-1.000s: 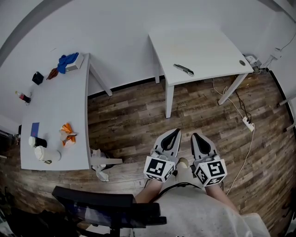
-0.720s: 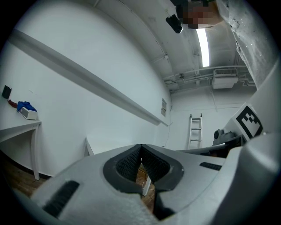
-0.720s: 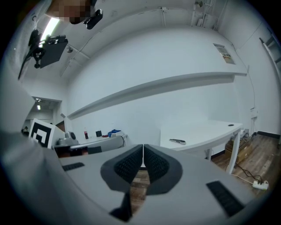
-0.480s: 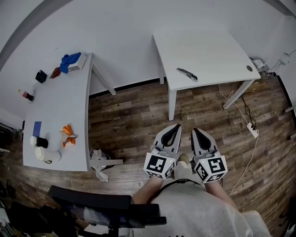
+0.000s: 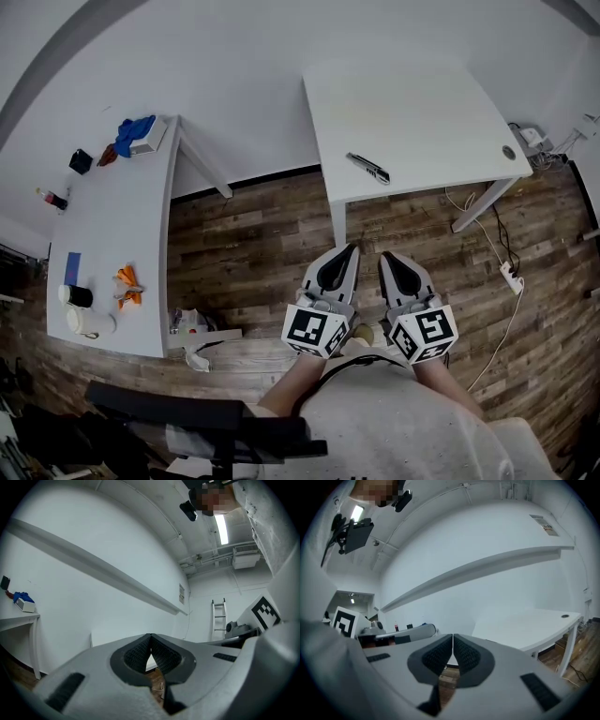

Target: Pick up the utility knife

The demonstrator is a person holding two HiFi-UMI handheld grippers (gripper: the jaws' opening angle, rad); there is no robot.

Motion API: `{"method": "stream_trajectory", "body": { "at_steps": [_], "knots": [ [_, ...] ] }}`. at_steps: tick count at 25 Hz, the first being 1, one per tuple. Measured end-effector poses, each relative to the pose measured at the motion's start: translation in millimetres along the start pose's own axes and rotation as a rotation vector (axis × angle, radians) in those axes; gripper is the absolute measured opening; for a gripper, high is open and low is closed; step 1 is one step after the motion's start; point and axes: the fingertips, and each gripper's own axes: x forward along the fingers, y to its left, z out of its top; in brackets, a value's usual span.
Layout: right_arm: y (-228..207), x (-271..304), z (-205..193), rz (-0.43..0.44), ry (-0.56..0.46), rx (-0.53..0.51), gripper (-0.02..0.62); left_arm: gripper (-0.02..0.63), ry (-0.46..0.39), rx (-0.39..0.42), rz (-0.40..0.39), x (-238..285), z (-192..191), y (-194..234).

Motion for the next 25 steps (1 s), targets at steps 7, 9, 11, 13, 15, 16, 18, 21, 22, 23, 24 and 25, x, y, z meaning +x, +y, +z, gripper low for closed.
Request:
{"method": "stream_trajectory", "body": {
  "at_steps": [7, 9, 11, 13, 15, 16, 18, 21, 22, 23, 24, 25],
  "knots": [
    [-43.7, 8.8, 2.5, 0.002, 0.004, 0.012, 0.008, 0.008, 0.019, 0.021, 0.050, 23.3, -6.0, 10.2],
    [-53.6, 8.4, -1.4, -0.001, 0.012, 0.022, 0.008, 0.006, 0.032, 0.024, 0.066, 25.5, -10.3, 12.2],
    [-60.4, 8.6, -5.6, -0.004, 0.021, 0.032, 0.008, 0.008, 0.042, 0.023, 0.079, 26.7, -13.4, 14.2],
    [-65.1, 9.9, -9.5, -0.004, 0.029, 0.040, 0.009, 0.007, 0.051, 0.022, 0.088, 27.2, -15.5, 15.8],
    [-70.0, 11.6, -11.8, -0.005, 0.034, 0.046, 0.008, 0.008, 0.059, 0.024, 0.097, 27.9, -17.5, 17.0],
    [-72.3, 12.9, -12.4, -0.007, 0.035, 0.049, 0.008, 0.008, 0.062, 0.026, 0.101, 28.5, -18.3, 17.8],
    [-75.4, 16.1, -12.9, -0.007, 0.035, 0.054, 0.008, 0.008, 0.066, 0.026, 0.108, 30.3, -19.6, 19.8],
    [-79.0, 21.1, -12.1, -0.001, 0.035, 0.054, 0.008, 0.008, 0.067, 0.026, 0.114, 35.4, -21.5, 22.9],
    [-80.3, 23.1, -11.6, 0.000, 0.034, 0.054, 0.008, 0.008, 0.066, 0.026, 0.114, 37.7, -21.4, 24.3],
    [-81.4, 25.4, -11.1, 0.000, 0.034, 0.054, 0.008, 0.008, 0.064, 0.027, 0.114, 40.2, -21.2, 26.1],
    [-82.2, 28.1, -10.7, 0.000, 0.034, 0.053, 0.008, 0.008, 0.062, 0.026, 0.113, 42.9, -21.3, 28.4],
    [-82.8, 31.0, -10.4, 0.000, 0.035, 0.051, 0.008, 0.008, 0.061, 0.025, 0.112, 45.9, -21.8, 30.9]
  ]
}}
